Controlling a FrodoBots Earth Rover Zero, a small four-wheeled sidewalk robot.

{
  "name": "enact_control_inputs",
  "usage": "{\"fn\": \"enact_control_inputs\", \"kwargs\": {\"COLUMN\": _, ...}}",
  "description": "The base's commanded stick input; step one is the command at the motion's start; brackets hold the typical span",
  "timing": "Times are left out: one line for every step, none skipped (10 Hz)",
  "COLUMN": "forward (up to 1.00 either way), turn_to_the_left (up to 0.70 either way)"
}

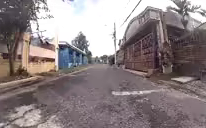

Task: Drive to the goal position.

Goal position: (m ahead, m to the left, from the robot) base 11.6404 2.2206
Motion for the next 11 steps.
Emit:
{"fn": "enact_control_inputs", "kwargs": {"forward": 1.0, "turn_to_the_left": 0.0}}
{"fn": "enact_control_inputs", "kwargs": {"forward": 1.0, "turn_to_the_left": 0.0}}
{"fn": "enact_control_inputs", "kwargs": {"forward": 1.0, "turn_to_the_left": 0.05}}
{"fn": "enact_control_inputs", "kwargs": {"forward": 1.0, "turn_to_the_left": 0.29}}
{"fn": "enact_control_inputs", "kwargs": {"forward": 1.0, "turn_to_the_left": 0.38}}
{"fn": "enact_control_inputs", "kwargs": {"forward": 1.0, "turn_to_the_left": 0.25}}
{"fn": "enact_control_inputs", "kwargs": {"forward": 1.0, "turn_to_the_left": 0.0}}
{"fn": "enact_control_inputs", "kwargs": {"forward": 1.0, "turn_to_the_left": 0.0}}
{"fn": "enact_control_inputs", "kwargs": {"forward": 1.0, "turn_to_the_left": 0.0}}
{"fn": "enact_control_inputs", "kwargs": {"forward": 1.0, "turn_to_the_left": 0.0}}
{"fn": "enact_control_inputs", "kwargs": {"forward": 1.0, "turn_to_the_left": -0.11}}
